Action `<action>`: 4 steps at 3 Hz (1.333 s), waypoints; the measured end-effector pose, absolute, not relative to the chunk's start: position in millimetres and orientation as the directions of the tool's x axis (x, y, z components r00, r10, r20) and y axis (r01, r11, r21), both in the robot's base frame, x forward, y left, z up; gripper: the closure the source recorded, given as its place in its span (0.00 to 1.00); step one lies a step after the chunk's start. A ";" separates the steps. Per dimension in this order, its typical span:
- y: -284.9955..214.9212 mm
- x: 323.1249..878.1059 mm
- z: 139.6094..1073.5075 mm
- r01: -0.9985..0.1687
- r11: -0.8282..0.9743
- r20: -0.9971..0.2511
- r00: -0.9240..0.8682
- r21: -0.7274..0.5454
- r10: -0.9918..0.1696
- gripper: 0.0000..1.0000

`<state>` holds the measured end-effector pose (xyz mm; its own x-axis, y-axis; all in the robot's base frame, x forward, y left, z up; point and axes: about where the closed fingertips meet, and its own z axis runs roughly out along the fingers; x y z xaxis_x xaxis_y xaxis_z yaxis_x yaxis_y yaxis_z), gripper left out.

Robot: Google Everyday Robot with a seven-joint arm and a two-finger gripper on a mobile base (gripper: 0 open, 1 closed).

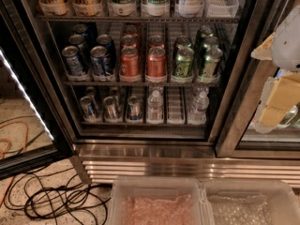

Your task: Pick 7up can from top shelf of fridge

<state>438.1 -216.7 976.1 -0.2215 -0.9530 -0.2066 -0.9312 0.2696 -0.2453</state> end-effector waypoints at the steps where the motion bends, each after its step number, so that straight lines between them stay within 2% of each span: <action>1: -216.6 438.2 976.1 -0.931 0.270 -0.207 -0.222 -0.245 -0.953 0.00; 2: -206.0 447.7 980.1 -0.916 0.293 -0.249 -0.227 -0.274 -0.942 0.00; 3: -194.3 457.9 976.7 -0.906 0.335 -0.285 -0.259 -0.260 -0.923 0.00; 4: -177.3 461.6 972.9 -0.932 0.291 -0.276 -0.228 -0.214 -0.934 0.00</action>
Offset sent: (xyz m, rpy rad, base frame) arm 0.0246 0.0256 0.0067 0.0906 -0.0924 -0.0421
